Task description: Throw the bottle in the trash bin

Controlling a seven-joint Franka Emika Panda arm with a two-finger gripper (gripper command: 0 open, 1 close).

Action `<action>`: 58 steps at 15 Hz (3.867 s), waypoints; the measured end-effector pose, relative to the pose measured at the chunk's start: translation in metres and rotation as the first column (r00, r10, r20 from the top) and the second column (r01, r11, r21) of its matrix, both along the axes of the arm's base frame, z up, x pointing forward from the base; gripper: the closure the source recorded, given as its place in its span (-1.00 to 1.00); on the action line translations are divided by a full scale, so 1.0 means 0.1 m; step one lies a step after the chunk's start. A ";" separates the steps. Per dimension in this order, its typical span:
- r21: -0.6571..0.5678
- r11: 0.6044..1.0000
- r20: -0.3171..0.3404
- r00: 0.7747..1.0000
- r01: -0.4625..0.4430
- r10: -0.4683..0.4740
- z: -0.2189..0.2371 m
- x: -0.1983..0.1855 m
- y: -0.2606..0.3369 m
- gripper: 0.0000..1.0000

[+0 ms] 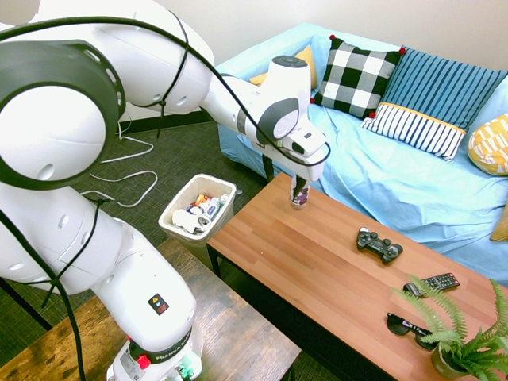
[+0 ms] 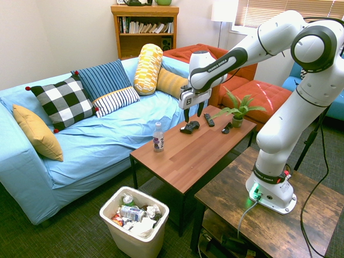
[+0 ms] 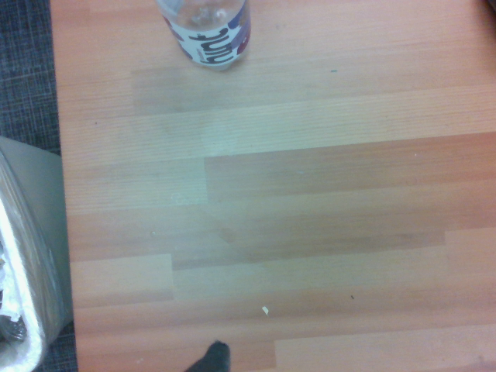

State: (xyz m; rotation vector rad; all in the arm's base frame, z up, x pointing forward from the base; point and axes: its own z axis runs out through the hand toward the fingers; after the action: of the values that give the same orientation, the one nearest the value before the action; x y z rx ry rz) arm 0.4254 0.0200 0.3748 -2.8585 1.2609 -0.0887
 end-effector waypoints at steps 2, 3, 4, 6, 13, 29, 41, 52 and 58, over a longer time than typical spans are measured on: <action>0.001 1.000 0.001 1.000 0.001 -0.001 0.00 0.02 0.00 -1.00; 0.002 1.000 0.008 1.000 0.003 -0.003 0.03 0.06 0.00 -1.00; 0.003 1.000 0.019 1.000 0.006 -0.006 0.06 0.12 0.02 -1.00; 0.002 1.000 0.041 0.999 0.015 -0.015 0.12 0.31 0.12 -1.00; -0.003 0.999 0.072 0.996 0.054 -0.053 -0.15 1.07 0.70 -1.00; -0.068 0.979 0.024 0.981 0.193 -0.192 -1.19 2.09 0.89 1.00; -0.047 0.974 -0.001 0.975 0.220 -0.220 -1.18 2.15 0.78 1.00; -0.002 0.981 0.040 0.980 0.194 -0.194 -0.79 2.15 0.85 1.00; 0.010 1.000 0.141 0.990 -0.016 0.014 0.17 1.40 2.51 1.00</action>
State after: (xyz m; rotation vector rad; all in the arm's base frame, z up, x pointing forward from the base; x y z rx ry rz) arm 0.5657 0.2706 0.3919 -2.7955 1.2094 -0.2769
